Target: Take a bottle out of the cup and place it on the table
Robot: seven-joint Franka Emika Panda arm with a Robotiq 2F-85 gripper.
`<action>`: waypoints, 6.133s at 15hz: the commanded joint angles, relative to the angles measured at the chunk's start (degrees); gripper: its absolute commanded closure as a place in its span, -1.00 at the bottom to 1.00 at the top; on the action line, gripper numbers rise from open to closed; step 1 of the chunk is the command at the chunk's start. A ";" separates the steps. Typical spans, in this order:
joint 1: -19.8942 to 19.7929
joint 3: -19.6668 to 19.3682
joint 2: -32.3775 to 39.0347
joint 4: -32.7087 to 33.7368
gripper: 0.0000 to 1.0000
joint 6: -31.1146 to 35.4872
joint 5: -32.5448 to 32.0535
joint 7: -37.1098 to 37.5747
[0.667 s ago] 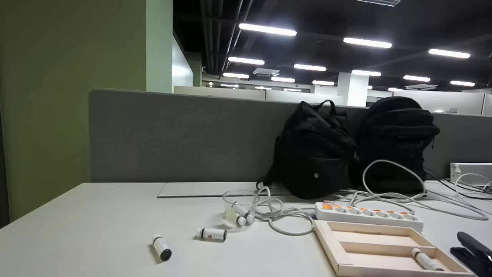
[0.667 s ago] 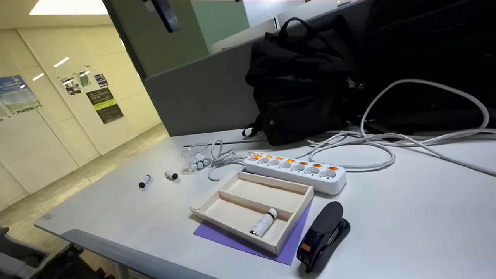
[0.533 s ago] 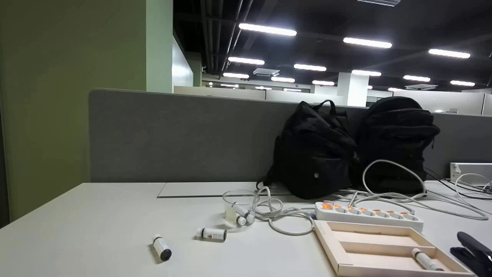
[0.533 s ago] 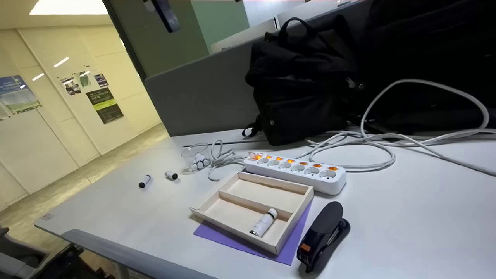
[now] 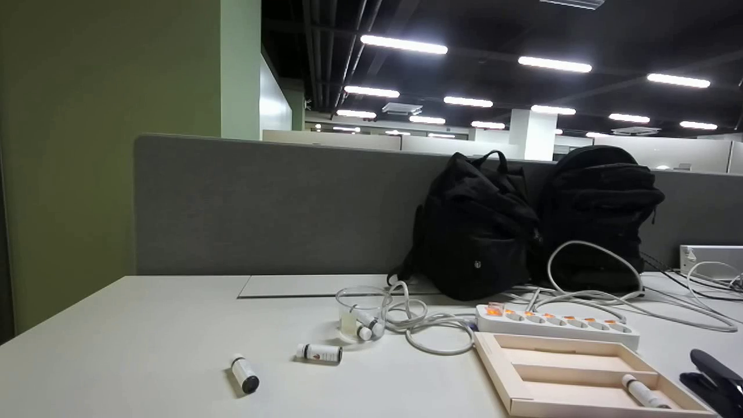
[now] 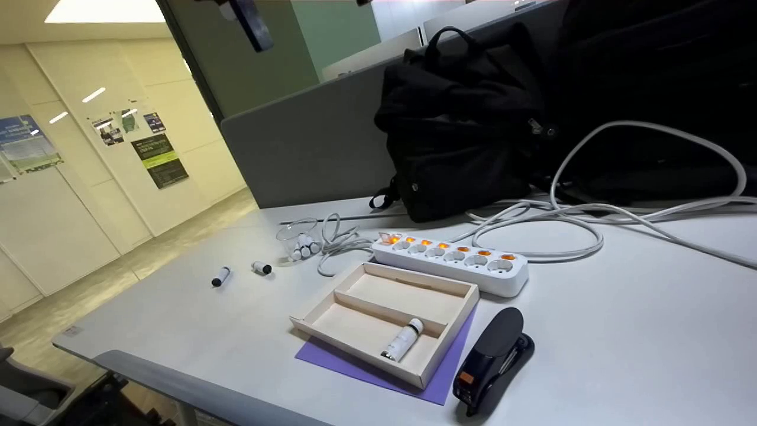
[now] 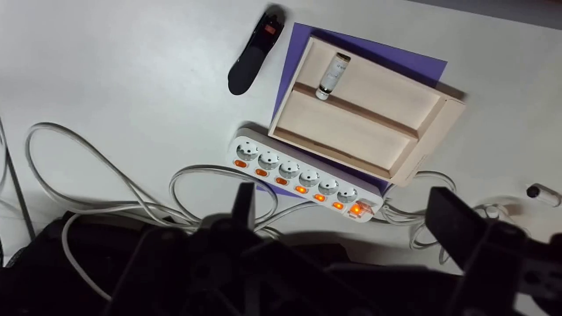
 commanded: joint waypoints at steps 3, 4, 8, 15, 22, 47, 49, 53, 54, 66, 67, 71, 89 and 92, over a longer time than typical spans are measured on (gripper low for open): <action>9.98 0.38 4.91 -5.92 -1.00 8.32 8.28 -10.04; 13.14 0.57 7.10 -7.32 -1.00 10.39 11.75 -11.50; 25.31 3.68 18.55 -8.22 -1.00 21.50 25.41 -17.11; 29.46 17.80 45.98 3.94 -1.00 38.63 35.39 -17.56; 24.00 19.89 57.26 8.66 -1.00 45.53 14.80 -1.37; 12.11 39.57 76.04 43.56 -0.48 33.82 6.73 -5.03; 11.88 40.22 78.66 45.93 -0.40 33.68 6.78 -5.53; 11.89 40.82 83.30 49.92 0.20 33.50 6.55 -5.84; 11.99 40.86 84.34 50.76 0.33 33.37 6.46 -5.85; 13.12 39.05 93.86 57.70 0.09 30.67 4.12 -4.78; 13.12 39.02 94.28 58.04 0.77 30.49 3.94 -4.79; 13.28 39.15 94.75 59.04 1.00 29.71 3.98 -4.87; 12.93 39.56 95.94 60.58 0.06 27.13 4.47 -5.38; 12.89 39.63 95.69 60.68 0.39 27.29 4.54 -5.32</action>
